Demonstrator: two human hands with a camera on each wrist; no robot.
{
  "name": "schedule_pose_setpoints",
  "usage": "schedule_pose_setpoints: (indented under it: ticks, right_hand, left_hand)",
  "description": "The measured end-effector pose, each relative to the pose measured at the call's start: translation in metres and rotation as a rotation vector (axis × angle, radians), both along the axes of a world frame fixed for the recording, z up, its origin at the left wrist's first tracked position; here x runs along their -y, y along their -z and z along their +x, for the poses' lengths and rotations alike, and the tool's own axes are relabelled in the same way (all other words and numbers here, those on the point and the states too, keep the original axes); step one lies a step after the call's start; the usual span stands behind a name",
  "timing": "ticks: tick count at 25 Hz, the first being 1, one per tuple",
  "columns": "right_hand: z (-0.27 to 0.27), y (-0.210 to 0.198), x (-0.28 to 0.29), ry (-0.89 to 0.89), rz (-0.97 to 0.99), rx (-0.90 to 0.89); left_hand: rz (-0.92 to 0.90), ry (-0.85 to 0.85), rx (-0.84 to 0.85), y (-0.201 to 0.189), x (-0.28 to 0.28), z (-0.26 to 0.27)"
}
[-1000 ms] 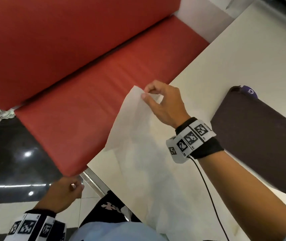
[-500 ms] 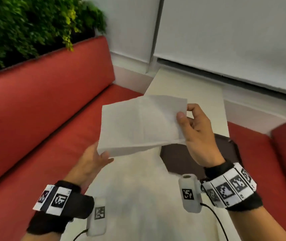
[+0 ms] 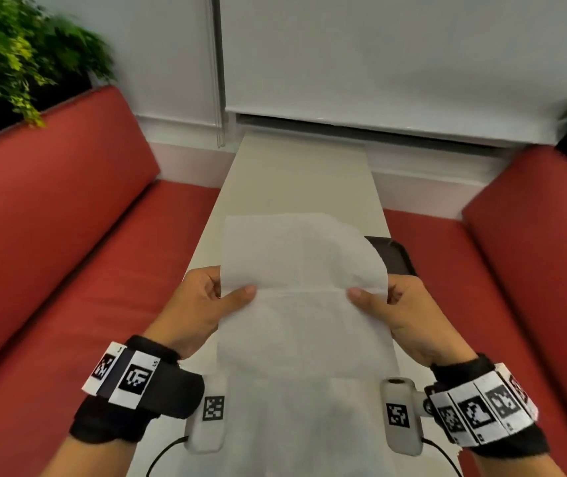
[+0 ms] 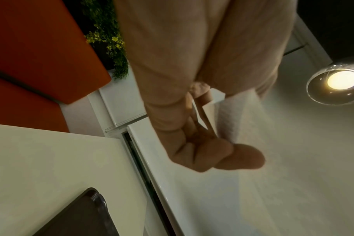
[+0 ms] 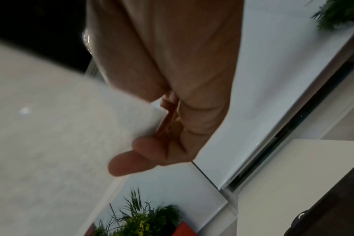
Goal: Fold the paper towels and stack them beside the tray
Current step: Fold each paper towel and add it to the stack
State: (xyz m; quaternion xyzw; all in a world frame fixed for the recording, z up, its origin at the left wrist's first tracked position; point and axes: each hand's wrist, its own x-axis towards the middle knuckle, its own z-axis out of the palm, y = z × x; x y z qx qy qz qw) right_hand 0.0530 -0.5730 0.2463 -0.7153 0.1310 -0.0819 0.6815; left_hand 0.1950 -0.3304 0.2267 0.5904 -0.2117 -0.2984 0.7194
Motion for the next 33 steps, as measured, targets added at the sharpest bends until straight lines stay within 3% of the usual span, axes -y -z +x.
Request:
schedule_pose_setpoints:
  ticks: [10,15,17,20,23,28,33]
  right_hand:
    - [-0.004,0.022,0.009,0.041,0.226,0.060]
    - [-0.007,0.025,0.001,0.200,0.475,-0.026]
    - [-0.015,0.036,0.000,0.274,0.290,-0.024]
    - [-0.048,0.064,0.005,0.359,0.009,-0.081]
    - [-0.102,0.106,0.008,0.542,-0.039,-0.216]
    - [-0.181,0.153,0.021,0.863,-0.033,-0.413]
    - [-0.193,0.189,0.066,0.857,-0.231,-0.620]
  left_hand:
    - [0.112,-0.048,0.057,-0.007,-0.001,-0.001]
    - [0.042,-0.078,-0.078,-0.019,-0.002,-0.008]
    - [0.056,-0.038,-0.013,-0.014,0.002,-0.009]
    - [0.342,0.057,0.189,0.011,0.031,-0.019]
    - [0.557,0.089,0.348,0.053,0.076,-0.036]
    - [0.610,0.335,0.618,0.124,0.193,-0.074]
    - [0.776,0.454,0.772,0.176,0.279,-0.087]
